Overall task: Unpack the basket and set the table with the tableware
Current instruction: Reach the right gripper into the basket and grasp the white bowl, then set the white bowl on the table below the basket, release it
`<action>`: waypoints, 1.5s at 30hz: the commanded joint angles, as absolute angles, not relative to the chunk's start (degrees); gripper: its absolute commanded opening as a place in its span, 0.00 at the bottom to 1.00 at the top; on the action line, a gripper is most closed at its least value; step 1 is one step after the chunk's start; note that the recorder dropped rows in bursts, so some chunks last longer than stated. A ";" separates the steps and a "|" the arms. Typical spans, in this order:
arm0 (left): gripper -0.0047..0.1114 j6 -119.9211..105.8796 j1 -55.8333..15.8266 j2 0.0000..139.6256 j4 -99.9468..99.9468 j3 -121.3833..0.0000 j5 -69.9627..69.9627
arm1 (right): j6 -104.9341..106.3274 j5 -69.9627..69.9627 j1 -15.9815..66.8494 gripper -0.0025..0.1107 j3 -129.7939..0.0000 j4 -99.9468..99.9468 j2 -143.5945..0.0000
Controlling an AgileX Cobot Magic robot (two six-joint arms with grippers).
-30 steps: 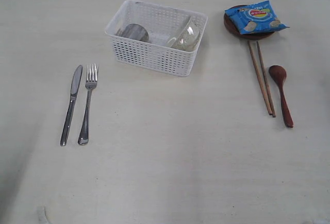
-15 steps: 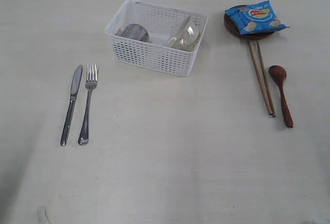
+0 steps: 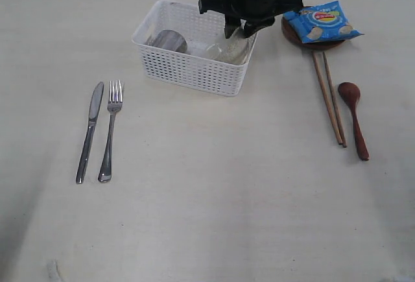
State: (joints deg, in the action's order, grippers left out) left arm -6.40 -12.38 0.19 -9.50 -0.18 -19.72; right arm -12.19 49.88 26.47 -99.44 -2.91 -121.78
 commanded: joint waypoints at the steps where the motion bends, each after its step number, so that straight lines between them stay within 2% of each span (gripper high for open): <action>1: 0.04 -6.42 -12.71 0.00 -9.33 0.00 -19.62 | -12.41 49.90 26.14 0.09 -99.85 -0.60 -122.17; 2: 0.04 -6.42 -12.71 0.00 -9.33 0.00 -19.62 | -12.41 49.77 26.14 0.01 -99.85 0.00 -122.05; 13: 0.04 -6.42 -12.71 0.00 -9.33 0.00 -19.62 | -12.05 45.97 26.14 0.02 -99.85 5.00 -113.06; 17: 0.04 -6.42 -12.71 0.00 -9.33 0.00 -19.62 | -9.11 48.63 26.14 0.02 -99.85 4.72 -108.50; 22: 0.04 -6.42 -12.71 0.00 -9.33 0.00 -19.62 | -0.43 56.75 26.06 0.02 -99.85 -2.23 -104.01; 26: 0.04 -6.42 -12.71 0.00 -9.33 0.00 -19.62 | 9.54 60.86 25.91 0.02 -98.29 -16.04 -103.38; 31: 0.04 -6.42 -12.71 0.00 -9.33 0.00 -19.62 | 17.23 61.90 25.91 0.02 -90.42 -26.66 -103.38; 38: 0.04 -6.28 -12.71 0.00 -9.32 0.00 -19.62 | 32.05 59.58 26.13 0.02 -73.12 -42.83 -103.38; 45: 0.04 -6.28 -12.71 0.00 -9.32 0.00 -19.62 | 34.61 53.56 26.27 0.02 -62.81 -46.80 -103.73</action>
